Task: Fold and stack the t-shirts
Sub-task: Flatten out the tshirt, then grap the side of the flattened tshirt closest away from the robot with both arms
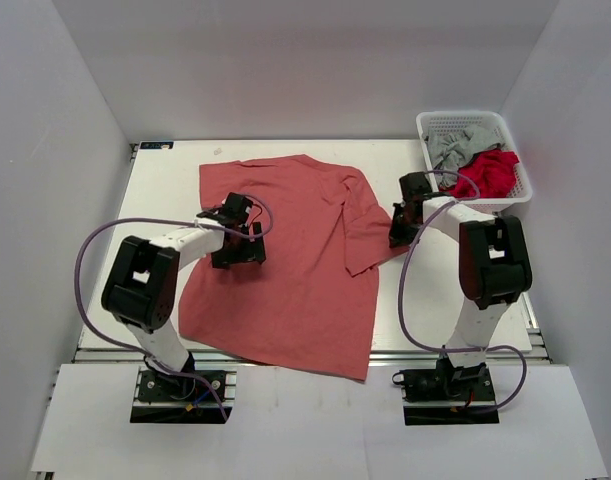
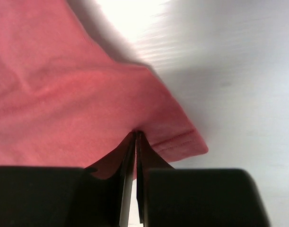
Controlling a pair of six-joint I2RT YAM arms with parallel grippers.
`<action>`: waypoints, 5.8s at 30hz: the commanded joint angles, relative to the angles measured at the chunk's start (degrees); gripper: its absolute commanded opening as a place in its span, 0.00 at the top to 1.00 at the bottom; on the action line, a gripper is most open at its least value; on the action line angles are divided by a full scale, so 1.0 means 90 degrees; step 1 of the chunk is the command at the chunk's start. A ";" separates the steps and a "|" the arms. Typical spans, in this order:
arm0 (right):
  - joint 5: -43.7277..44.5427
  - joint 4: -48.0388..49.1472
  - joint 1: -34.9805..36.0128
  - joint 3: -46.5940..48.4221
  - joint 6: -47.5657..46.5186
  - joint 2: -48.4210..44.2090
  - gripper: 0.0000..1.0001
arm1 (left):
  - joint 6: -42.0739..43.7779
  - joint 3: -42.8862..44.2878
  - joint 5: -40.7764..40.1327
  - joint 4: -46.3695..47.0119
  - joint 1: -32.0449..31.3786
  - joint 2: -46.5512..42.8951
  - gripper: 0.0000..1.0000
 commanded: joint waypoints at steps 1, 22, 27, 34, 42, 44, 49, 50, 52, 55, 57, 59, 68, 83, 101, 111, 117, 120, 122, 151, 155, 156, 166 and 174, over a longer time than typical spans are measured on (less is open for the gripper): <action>0.0876 -0.0277 -0.0406 -0.0315 -0.0017 0.0060 0.90 | 0.0202 0.0467 -0.0626 -0.0261 0.0194 0.0436 0.00; 0.0018 0.0347 -0.0485 0.0367 -0.2194 -0.1982 0.36 | 0.2597 0.4601 -0.1048 -0.0952 0.0721 0.1785 0.00; -0.0696 0.0709 -0.0026 0.1284 -0.2282 -0.1059 0.26 | 0.0891 0.3484 -0.0355 -0.1286 0.0721 0.1124 0.00; -0.0657 -0.0178 0.0306 0.4543 -0.2459 0.1508 0.20 | -0.0801 0.1156 -0.0549 -0.1296 0.0721 -0.0439 0.00; -0.1106 -0.0229 0.0394 0.5389 -0.2185 0.2920 0.10 | -0.1418 -0.0262 -0.0179 -0.0225 0.1023 -0.0793 0.00; -0.1135 -0.0170 0.0385 0.5203 -0.2078 0.2950 0.10 | -0.1419 -0.0350 0.0016 0.0040 0.1209 -0.0726 0.00; -0.0882 0.0005 0.0355 0.3945 -0.1736 0.2618 0.10 | -0.1234 0.0067 0.0086 0.0188 0.1638 -0.0121 0.00; -0.0833 0.0161 0.0346 0.3740 -0.1726 0.2299 0.10 | -0.1165 0.0205 0.0085 0.0188 0.1707 0.0141 0.00; -0.0628 0.0250 0.0345 0.2851 -0.1687 0.1908 0.10 | -0.0999 0.0642 0.0085 0.0188 0.1892 0.0406 0.00; -0.0306 0.0397 0.0336 0.1474 -0.1462 0.1281 0.10 | -0.0754 0.1356 0.0212 0.0257 0.2058 0.1060 0.00; -0.0237 0.0406 0.0345 0.0445 -0.1131 0.0640 0.10 | -0.0472 0.2134 0.0270 0.0189 0.2127 0.1490 0.00; -0.0227 0.0474 0.0374 -0.0359 -0.0780 -0.0111 0.10 | -0.0161 0.3003 0.0638 0.0120 0.2127 0.2202 0.00; -0.0372 -0.0559 0.1290 -0.2367 0.0023 -0.2859 0.10 | 0.0671 0.7417 0.2681 -0.0328 0.1991 0.4811 0.00; 0.0683 -0.0589 0.0923 0.3313 -0.0671 0.0438 0.10 | 0.0945 0.5802 0.1394 0.0052 0.2176 0.3328 0.00; 0.0007 -0.0708 -0.0006 0.5154 -0.0271 0.3173 0.10 | 0.0740 0.6233 0.2020 0.0550 0.2176 0.4548 0.00; -0.0042 -0.0599 -0.0367 0.5534 0.0023 0.3847 0.10 | 0.0565 0.5108 0.0857 -0.0007 0.2293 0.3875 0.00; -0.0410 -0.0522 -0.0387 0.6187 -0.0278 0.4073 0.10 | 0.0622 0.5313 0.1188 0.0090 0.2352 0.3943 0.00; -0.0637 -0.0551 -0.0319 0.6480 -0.0786 0.4044 0.10 | 0.0700 0.5742 0.1695 0.0296 0.2352 0.4002 0.00; -0.0705 -0.0473 -0.0270 0.6482 -0.1157 0.3742 0.10 | 0.0759 0.6152 0.1930 0.0296 0.2352 0.4002 0.00; 0.0535 -0.1722 0.1263 -0.2315 0.0606 -0.4764 0.10 | -0.1868 -0.1941 -0.0559 -0.2635 0.2303 -0.4738 0.17; 0.0340 -0.1986 0.1585 -0.2815 0.1018 -0.5341 0.10 | -0.1868 -0.2176 -0.0627 -0.1973 0.2303 -0.4496 0.17; 0.0310 -0.2025 0.1692 -0.2864 0.1096 -0.5409 0.10 | -0.1868 -0.2293 -0.0627 -0.1806 0.2303 -0.4398 0.18; 0.0524 -0.2337 0.2581 -0.3372 0.2013 -0.5488 0.10 | -0.1760 -0.2362 -0.0950 -0.0681 0.2303 -0.3314 0.43; 0.0710 -0.2611 0.2787 -0.3470 0.2562 -0.5488 0.10 | -0.1760 -0.2519 -0.0930 -0.0506 0.2303 -0.2961 0.50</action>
